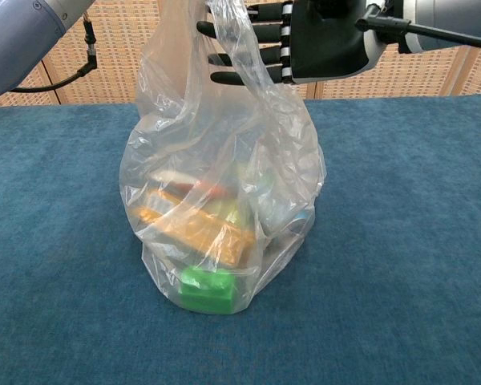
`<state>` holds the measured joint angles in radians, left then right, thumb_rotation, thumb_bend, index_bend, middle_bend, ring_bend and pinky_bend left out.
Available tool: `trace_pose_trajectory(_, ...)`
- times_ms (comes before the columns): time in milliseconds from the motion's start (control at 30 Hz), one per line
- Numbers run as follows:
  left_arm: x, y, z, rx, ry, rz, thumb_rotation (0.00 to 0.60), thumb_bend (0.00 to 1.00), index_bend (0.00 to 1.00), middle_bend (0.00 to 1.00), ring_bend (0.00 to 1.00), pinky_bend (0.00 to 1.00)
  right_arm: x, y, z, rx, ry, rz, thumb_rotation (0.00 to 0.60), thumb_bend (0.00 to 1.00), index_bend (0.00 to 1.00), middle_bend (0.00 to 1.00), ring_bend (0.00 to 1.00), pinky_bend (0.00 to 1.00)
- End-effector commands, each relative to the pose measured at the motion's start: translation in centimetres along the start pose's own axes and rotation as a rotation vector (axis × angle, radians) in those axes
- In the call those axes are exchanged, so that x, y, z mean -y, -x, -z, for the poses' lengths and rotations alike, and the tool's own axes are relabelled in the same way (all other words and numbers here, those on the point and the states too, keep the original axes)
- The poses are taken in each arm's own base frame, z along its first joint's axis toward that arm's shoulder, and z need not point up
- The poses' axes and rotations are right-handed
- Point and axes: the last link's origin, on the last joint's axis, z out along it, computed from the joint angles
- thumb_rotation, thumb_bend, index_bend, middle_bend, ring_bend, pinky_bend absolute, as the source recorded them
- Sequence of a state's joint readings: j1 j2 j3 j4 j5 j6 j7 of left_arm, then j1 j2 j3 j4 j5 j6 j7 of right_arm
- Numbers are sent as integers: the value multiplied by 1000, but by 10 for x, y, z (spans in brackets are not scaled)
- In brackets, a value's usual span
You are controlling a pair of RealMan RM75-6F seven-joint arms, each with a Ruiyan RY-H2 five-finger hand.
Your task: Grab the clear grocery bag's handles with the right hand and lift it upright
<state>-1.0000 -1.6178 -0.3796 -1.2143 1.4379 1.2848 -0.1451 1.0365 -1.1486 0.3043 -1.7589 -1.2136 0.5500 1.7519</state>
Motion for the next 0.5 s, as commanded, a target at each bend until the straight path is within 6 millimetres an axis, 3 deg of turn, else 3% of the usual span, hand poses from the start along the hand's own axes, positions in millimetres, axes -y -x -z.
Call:
trace_pose_trajectory(33, 0, 1, 1, 6, 1, 0, 600, 257, 0, 0, 0, 0, -1, -1, -3, -11, 0, -5, 600, 329, 282, 338, 127, 218)
trace_pose_trajectory(500, -2, 5, 2, 14, -4, 12, 600, 256, 0, 0, 0, 0, 3, 2, -9, -18, -22, -30, 600, 334, 256, 299, 102, 216)
